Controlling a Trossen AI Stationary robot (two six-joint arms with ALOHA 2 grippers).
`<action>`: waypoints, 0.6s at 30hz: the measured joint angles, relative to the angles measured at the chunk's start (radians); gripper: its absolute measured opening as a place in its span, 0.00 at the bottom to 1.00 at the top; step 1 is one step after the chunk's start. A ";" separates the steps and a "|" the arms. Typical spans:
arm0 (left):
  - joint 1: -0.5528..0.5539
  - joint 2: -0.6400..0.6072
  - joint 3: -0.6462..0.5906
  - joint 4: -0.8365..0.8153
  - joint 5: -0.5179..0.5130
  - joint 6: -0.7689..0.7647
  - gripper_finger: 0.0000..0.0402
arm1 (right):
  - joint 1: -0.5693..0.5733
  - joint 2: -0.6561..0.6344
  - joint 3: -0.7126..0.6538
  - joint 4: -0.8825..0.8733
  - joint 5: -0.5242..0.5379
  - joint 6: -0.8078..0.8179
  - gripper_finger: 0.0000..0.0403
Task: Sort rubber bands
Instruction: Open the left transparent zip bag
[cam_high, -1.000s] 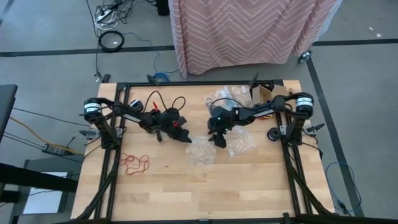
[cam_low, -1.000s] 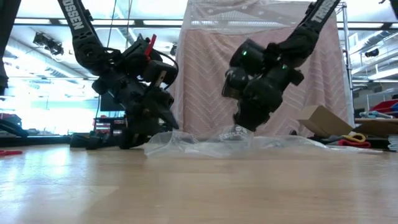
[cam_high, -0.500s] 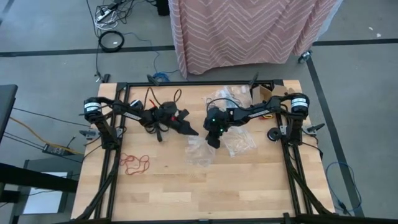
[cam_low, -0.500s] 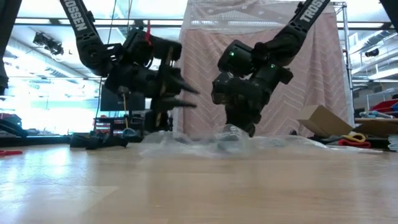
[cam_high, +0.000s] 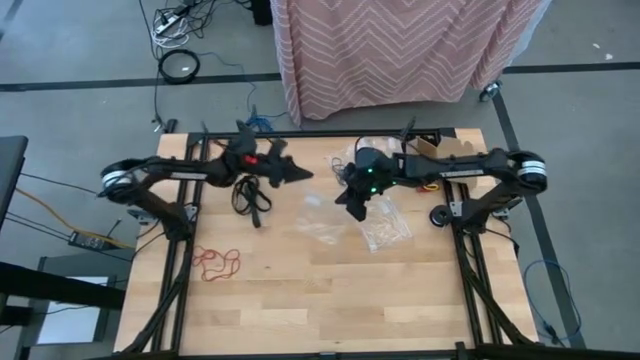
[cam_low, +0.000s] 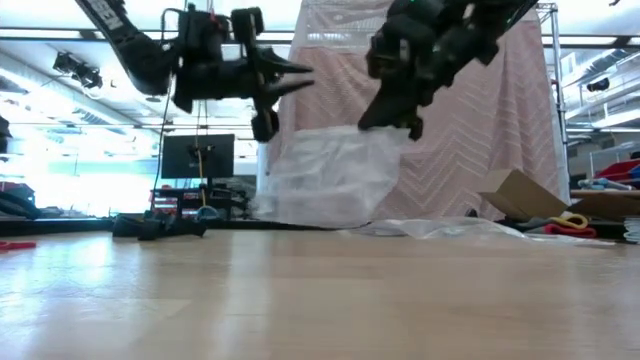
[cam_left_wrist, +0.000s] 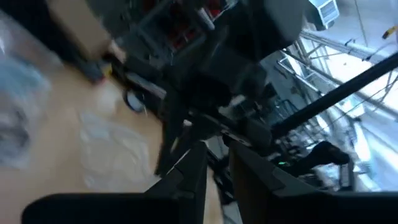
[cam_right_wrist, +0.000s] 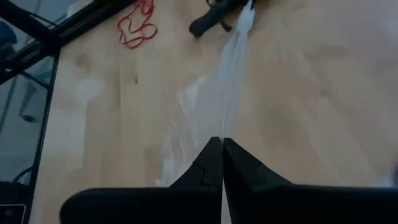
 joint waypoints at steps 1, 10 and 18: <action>0.014 -0.026 0.006 -0.034 -0.001 0.050 0.18 | 0.000 -0.017 0.000 -0.018 0.007 -0.001 0.00; 0.042 -0.168 0.015 -0.418 0.032 0.603 0.20 | 0.001 -0.139 0.000 -0.081 0.050 0.004 0.00; 0.040 -0.165 0.015 -0.519 0.017 0.621 0.34 | 0.001 -0.158 0.000 -0.056 0.053 0.020 0.00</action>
